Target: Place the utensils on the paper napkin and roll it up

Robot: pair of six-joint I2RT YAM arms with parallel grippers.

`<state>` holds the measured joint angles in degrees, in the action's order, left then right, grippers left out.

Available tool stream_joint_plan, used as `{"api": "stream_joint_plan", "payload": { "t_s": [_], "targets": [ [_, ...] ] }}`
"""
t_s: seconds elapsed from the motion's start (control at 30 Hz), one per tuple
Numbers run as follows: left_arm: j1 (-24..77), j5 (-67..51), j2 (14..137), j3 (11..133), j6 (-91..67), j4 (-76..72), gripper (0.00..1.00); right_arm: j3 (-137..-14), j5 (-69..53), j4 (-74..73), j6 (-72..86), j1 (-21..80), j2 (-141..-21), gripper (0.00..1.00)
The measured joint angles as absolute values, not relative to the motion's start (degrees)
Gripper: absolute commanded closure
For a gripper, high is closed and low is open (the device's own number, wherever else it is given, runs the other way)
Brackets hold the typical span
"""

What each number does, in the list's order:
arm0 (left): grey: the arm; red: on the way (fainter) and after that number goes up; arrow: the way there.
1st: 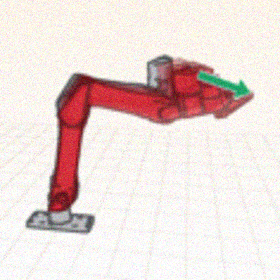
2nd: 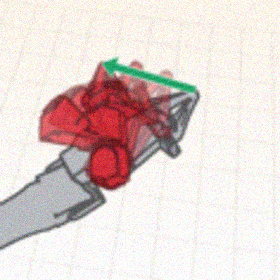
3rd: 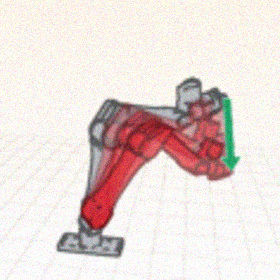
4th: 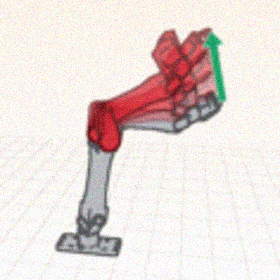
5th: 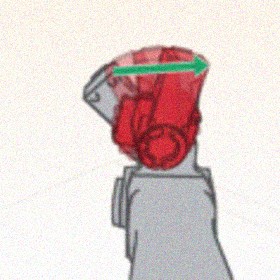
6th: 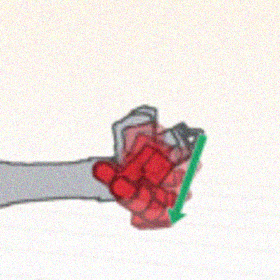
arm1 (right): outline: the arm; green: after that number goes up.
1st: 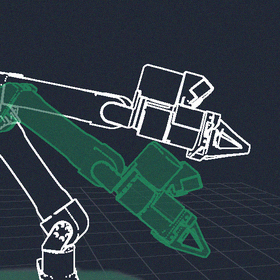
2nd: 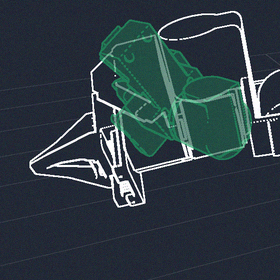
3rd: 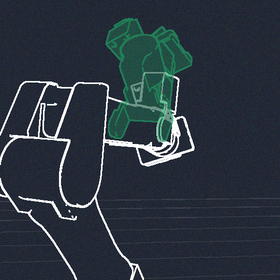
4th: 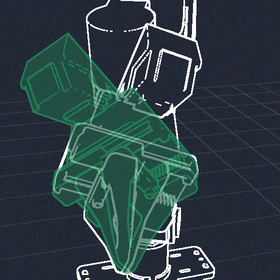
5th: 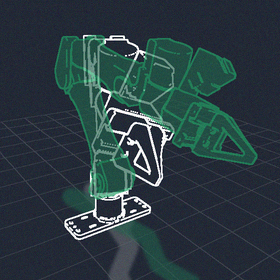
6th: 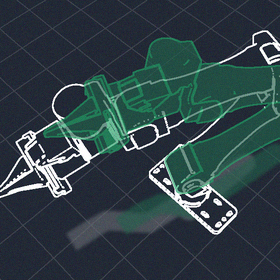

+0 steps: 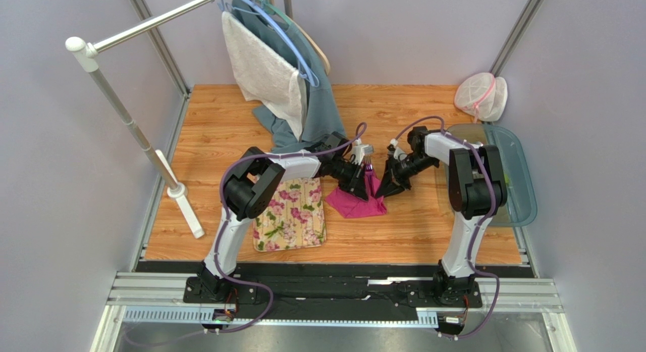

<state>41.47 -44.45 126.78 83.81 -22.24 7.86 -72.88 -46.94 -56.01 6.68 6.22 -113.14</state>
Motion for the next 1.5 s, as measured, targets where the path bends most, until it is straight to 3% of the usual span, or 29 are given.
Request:
{"api": "stream_joint_plan", "payload": {
  "t_s": [0.97,1.5],
  "targets": [
    [41.41,-44.10,122.26,80.93,-21.34,8.49,0.85,-73.58,-45.93,-54.06,9.26,7.86,-118.10,0.96],
    [41.41,-40.21,123.24,81.19,-20.05,13.63,0.92,-73.58,-46.94,-53.91,10.17,8.29,-118.08,0.97]
  ]
}}
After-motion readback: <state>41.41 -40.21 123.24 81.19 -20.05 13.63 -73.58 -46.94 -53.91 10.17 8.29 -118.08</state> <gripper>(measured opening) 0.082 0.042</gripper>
